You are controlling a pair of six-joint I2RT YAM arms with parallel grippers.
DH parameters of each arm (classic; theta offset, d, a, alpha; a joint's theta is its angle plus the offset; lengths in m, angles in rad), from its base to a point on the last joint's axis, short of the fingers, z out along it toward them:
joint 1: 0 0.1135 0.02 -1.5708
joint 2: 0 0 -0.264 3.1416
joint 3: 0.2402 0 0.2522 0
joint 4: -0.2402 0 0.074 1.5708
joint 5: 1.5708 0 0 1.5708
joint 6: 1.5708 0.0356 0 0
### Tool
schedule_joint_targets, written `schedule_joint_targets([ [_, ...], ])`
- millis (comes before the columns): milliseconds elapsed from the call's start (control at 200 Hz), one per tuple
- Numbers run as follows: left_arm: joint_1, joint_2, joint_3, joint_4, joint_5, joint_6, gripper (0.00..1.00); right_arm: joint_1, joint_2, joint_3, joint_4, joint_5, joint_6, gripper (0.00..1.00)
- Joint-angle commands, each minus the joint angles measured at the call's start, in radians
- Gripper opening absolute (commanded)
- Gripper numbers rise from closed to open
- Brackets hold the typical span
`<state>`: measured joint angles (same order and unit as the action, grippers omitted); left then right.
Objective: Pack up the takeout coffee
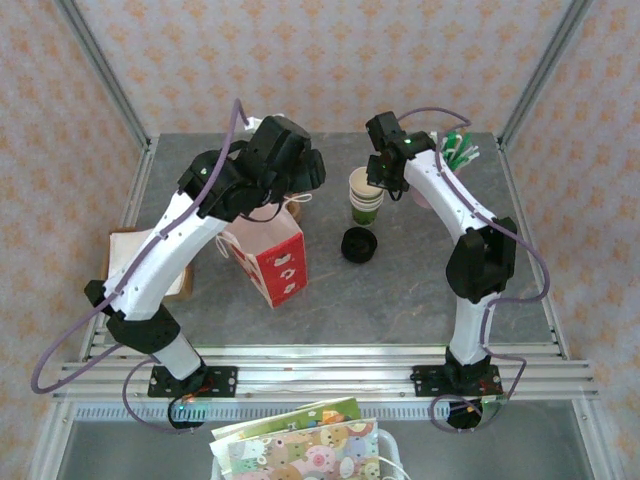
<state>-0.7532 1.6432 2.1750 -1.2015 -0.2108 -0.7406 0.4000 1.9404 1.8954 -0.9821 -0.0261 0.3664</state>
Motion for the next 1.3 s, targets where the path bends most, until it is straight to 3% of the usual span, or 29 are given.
schedule_joint_targets([
  [0, -0.009, 0.033, 0.058, -0.007, -0.018, 0.047, 0.77, -0.01, 0.001, -0.024, 0.017, 0.011, 0.005, 0.2],
  [681, -0.012, 0.043, 0.079, 0.0, -0.037, 0.065, 0.78, -0.016, 0.01, 0.047, -0.02, 0.011, 0.009, 0.01],
  [1296, -0.011, 0.025, 0.137, -0.006, -0.094, 0.136, 0.8, -0.016, -0.02, 0.281, -0.182, 0.005, 0.0, 0.0],
])
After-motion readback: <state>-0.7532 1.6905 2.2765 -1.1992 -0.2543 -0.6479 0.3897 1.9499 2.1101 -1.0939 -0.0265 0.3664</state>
